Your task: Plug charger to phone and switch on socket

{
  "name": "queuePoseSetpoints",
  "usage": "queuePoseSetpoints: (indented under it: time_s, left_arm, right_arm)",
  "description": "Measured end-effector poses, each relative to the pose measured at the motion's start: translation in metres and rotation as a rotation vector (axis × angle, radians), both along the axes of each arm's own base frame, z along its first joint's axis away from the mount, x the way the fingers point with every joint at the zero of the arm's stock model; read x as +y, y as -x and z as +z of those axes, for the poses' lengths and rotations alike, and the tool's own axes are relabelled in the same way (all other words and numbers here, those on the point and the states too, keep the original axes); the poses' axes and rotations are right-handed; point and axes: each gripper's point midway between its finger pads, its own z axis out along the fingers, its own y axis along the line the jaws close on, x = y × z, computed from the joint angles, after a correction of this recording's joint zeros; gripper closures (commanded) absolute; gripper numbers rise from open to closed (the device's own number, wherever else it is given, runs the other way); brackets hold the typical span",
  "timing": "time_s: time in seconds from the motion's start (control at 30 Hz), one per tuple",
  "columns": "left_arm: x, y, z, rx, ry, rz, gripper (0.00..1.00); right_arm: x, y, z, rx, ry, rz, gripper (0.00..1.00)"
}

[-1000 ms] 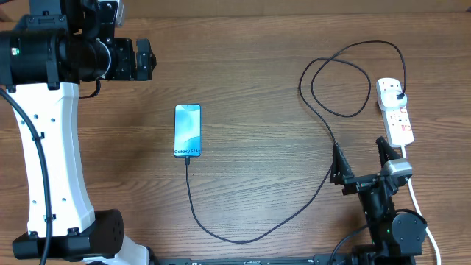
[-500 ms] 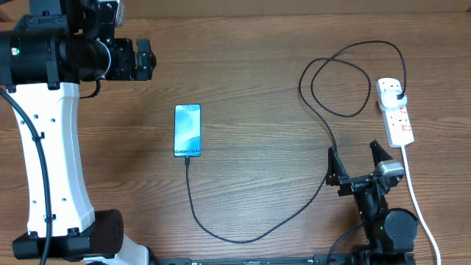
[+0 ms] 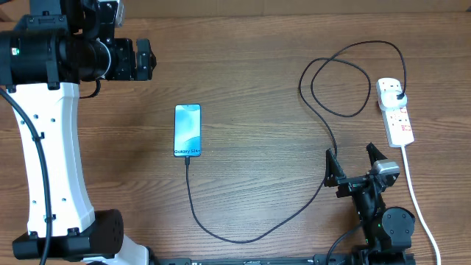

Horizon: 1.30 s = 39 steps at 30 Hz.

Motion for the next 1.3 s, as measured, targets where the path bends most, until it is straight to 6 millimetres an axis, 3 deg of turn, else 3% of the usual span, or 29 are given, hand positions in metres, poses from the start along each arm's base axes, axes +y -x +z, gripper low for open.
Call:
queuePoseSetpoints:
  time_s: [1.0, 1.2, 1.3]
  left_arm:
    - [0.000, 0.000, 0.000, 0.000, -0.002, 0.001, 0.00]
    - [0.013, 0.001, 0.000, -0.003, -0.064, 0.040, 0.00]
    - [0.017, 0.011, 0.004, -0.010, -0.090, 0.057, 0.00]
  right_arm:
    - [0.000, 0.000, 0.000, 0.000, 0.000, 0.000, 0.00]
    - [0.000, 0.000, 0.000, 0.000, 0.000, 0.000, 0.00]
    - [0.000, 0.000, 0.000, 0.000, 0.000, 0.000, 0.00]
